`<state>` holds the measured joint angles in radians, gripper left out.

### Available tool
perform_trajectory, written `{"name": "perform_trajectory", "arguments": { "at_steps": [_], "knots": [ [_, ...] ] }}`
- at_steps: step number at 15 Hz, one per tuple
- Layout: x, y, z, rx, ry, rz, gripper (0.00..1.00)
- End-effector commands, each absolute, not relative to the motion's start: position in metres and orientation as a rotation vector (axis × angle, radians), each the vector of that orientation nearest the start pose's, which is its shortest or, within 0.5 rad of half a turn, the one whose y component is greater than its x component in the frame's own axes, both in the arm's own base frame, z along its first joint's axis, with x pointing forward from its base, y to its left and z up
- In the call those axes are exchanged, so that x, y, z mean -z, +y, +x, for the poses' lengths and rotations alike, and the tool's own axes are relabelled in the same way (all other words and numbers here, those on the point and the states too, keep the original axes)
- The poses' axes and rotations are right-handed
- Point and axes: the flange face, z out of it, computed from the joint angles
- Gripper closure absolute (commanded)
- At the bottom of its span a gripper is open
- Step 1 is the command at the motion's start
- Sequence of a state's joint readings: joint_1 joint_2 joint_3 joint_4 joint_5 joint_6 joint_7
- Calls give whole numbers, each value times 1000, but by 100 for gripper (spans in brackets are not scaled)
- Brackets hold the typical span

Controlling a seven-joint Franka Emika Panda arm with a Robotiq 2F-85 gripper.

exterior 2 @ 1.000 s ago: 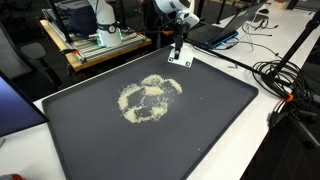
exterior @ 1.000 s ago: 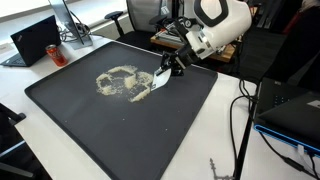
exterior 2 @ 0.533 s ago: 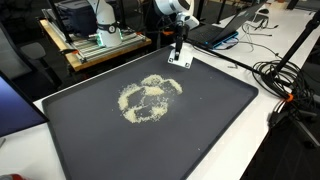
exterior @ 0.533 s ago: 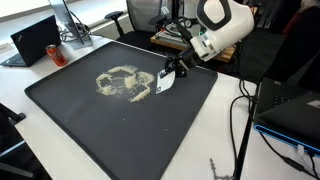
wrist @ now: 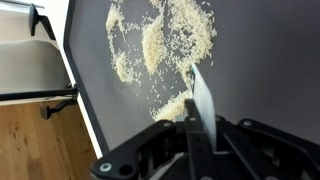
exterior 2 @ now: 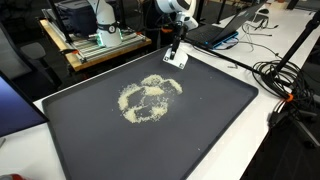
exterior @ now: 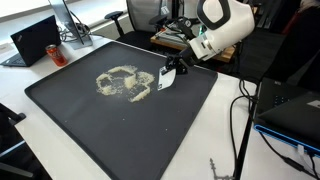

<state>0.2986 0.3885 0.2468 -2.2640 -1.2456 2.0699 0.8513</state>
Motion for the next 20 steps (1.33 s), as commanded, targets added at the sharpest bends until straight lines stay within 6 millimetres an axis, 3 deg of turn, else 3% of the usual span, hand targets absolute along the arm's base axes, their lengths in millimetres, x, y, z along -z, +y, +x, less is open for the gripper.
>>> {"name": "perform_trajectory", "arguments": {
  "at_steps": [1, 6, 11, 15, 20],
  "knots": [
    [-187, 217, 439, -123, 708, 2139, 99],
    [-200, 212, 439, -114, 658, 2146, 99],
    [-229, 195, 447, -129, 603, 2198, 99],
    [-257, 170, 465, -125, 571, 2266, 99],
    [-286, 119, 499, -118, 557, 2415, 99]
  ]
}}
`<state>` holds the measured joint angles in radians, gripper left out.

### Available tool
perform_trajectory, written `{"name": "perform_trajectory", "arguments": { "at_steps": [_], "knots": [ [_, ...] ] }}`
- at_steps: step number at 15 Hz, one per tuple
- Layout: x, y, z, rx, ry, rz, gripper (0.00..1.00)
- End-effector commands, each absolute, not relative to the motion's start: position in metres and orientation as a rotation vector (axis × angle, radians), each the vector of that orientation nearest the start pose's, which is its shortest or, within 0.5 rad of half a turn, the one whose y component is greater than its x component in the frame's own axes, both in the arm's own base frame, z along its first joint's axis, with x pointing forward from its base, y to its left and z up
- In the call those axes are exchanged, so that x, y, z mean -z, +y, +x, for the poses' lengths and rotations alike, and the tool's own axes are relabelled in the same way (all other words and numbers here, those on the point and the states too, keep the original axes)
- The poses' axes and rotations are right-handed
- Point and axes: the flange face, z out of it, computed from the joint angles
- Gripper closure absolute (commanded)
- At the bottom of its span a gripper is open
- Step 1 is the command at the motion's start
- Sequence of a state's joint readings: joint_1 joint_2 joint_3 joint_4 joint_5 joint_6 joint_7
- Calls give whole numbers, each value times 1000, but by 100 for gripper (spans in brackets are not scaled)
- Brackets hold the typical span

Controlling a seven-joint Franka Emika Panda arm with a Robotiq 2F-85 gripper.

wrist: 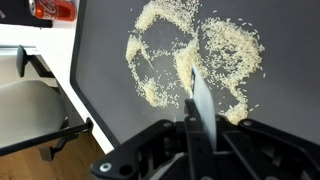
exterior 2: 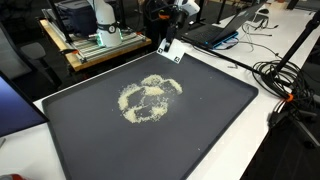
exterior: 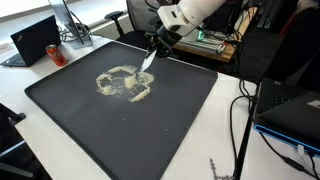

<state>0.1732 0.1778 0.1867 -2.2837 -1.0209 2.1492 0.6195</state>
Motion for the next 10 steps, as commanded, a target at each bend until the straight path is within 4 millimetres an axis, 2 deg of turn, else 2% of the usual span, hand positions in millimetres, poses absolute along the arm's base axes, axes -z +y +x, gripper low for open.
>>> {"name": "perform_trajectory", "arguments": {
  "at_steps": [1, 4, 10],
  "knots": [
    [-290, 108, 505, -116, 553, 2449, 99],
    [-302, 69, 525, -118, 549, 2565, 99],
    [-330, 4, 549, -73, 538, 2740, 99]
  ]
}}
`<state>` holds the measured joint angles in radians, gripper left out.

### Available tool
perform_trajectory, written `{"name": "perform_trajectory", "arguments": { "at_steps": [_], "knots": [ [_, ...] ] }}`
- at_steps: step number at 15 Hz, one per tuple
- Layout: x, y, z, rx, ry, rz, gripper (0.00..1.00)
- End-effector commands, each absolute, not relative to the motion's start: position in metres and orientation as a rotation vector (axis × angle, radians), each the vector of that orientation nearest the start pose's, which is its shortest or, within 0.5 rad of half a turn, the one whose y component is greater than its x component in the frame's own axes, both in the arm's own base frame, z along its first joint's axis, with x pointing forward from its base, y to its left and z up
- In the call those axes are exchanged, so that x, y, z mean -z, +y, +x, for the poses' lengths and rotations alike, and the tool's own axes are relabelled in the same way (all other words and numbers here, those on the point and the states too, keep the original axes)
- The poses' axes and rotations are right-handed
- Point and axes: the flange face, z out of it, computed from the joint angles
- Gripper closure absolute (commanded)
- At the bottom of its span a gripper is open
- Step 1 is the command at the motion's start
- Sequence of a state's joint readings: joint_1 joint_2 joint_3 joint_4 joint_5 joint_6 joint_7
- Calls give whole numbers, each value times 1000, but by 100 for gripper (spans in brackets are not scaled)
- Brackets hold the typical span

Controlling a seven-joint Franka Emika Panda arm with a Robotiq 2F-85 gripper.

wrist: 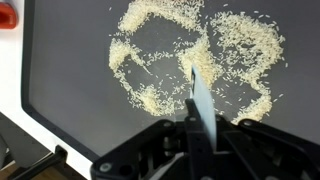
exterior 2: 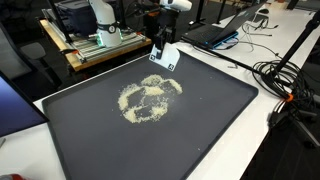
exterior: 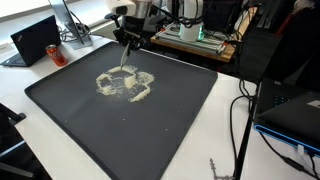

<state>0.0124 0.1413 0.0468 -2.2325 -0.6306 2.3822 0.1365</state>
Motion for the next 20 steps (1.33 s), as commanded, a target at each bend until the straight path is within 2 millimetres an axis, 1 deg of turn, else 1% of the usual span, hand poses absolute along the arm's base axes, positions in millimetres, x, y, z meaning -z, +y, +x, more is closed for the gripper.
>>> {"name": "perform_trajectory", "arguments": {
  "at_steps": [1, 4, 9, 13, 15, 18, 19, 20],
  "knots": [
    [-336, -5, 553, 93, -666, -3400, 99],
    [-353, -31, 567, 146, -607, -3341, 99],
    [-373, -71, 585, 215, -491, -3250, 99],
    [-383, -104, 595, 269, -374, -3172, 99],
    [-383, -119, 600, 281, -315, -3151, 99],
    [-373, -132, 603, 280, -231, -3136, 99],
    [-377, -125, 596, 279, -263, -3165, 96],
    [-373, -128, 597, 274, -249, -3162, 96]
  ]
}}
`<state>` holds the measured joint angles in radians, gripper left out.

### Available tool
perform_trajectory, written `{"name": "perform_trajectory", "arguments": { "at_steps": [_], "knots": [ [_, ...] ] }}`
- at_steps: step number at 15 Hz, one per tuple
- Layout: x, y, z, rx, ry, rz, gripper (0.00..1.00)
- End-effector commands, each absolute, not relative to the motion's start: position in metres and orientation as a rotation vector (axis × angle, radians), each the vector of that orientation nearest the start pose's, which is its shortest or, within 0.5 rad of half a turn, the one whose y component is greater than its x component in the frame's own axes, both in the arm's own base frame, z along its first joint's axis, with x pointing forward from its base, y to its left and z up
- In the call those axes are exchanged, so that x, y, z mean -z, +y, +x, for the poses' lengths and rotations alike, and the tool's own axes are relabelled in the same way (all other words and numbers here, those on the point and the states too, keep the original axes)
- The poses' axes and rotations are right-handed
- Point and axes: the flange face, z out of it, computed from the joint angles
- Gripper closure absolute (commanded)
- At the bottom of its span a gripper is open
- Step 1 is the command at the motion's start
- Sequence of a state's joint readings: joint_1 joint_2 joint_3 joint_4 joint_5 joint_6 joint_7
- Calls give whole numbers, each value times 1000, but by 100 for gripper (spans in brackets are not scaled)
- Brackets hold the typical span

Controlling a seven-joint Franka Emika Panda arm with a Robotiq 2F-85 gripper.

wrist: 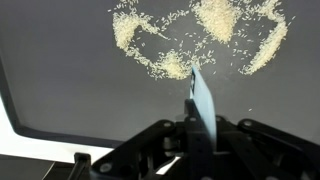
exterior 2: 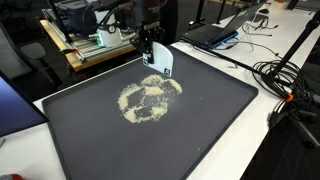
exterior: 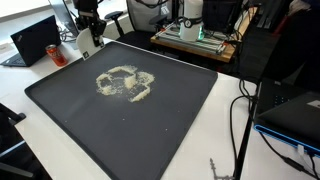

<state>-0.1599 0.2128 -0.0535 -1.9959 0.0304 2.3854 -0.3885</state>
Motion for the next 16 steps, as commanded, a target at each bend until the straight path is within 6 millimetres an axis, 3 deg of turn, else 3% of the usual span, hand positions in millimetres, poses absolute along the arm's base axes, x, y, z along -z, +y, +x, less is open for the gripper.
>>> {"name": "perform_trajectory", "arguments": {
  "at_steps": [1, 4, 7, 12, 16],
  "knots": [
    [-370, -129, 598, 270, -243, -3160, 96],
    [-366, -126, 602, 256, -240, -3188, 99],
    [-359, -120, 618, 152, -284, -3155, 99],
    [-358, -120, 657, 108, -251, -3156, 99],
    [-348, -133, 683, 92, -216, -3144, 99]
  ]
}}
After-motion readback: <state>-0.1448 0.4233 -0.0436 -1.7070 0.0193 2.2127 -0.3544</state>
